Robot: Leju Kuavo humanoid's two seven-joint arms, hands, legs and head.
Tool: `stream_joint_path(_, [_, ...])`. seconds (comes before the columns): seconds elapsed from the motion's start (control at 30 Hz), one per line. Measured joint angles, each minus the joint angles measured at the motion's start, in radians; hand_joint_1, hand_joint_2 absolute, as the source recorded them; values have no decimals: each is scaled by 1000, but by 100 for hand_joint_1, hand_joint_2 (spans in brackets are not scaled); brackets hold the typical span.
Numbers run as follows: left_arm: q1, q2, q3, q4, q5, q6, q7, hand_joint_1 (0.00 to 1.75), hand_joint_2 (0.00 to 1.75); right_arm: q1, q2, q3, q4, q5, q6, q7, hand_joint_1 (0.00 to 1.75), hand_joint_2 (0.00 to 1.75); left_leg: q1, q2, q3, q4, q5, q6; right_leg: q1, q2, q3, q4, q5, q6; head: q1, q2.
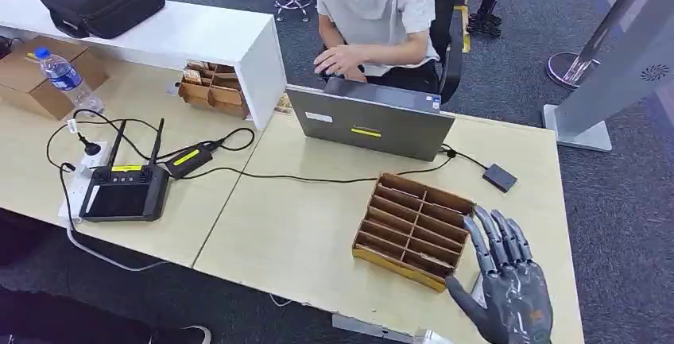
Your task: Pass the card to the sensor for recognition and then transmit it.
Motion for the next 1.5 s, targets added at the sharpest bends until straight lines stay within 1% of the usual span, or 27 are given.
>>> stream_joint_path(0.17, [0, -4, 1, 0, -10, 2, 1, 0, 175, 6, 28, 24, 94, 25, -8, 13, 0, 175, 0, 0, 0, 0, 0, 0, 0, 0, 0, 0, 0, 0, 0, 0])
stream_joint_path(0.3, [0, -6, 2, 0, -11, 2, 1, 0, 175, 6, 41, 33, 135, 27, -11, 14, 0, 175, 0, 0, 0, 0, 0, 0, 0, 0, 0, 0, 0, 0, 0, 0])
stream_joint_path(0.73, [0, -6, 11, 0, -19, 0, 6, 0, 175, -5, 58, 61, 176, 4, -1, 13, 0, 175, 0, 0, 0, 0, 0, 0, 0, 0, 0, 0, 0, 0, 0, 0])
stream_joint_path(1.13, [-1, -6, 16, 0, -37, -6, 2, 0, 175, -59, 97, 88, 264, 5, 16, 5, 0, 175, 0, 0, 0, 0, 0, 0, 0, 0, 0, 0, 0, 0, 0, 0])
stream_joint_path(1.5, [-4, -6, 16, 0, -50, -15, 0, 0, 175, -97, 113, 98, 329, 5, 20, 6, 0, 175, 0, 0, 0, 0, 0, 0, 0, 0, 0, 0, 0, 0, 0, 0])
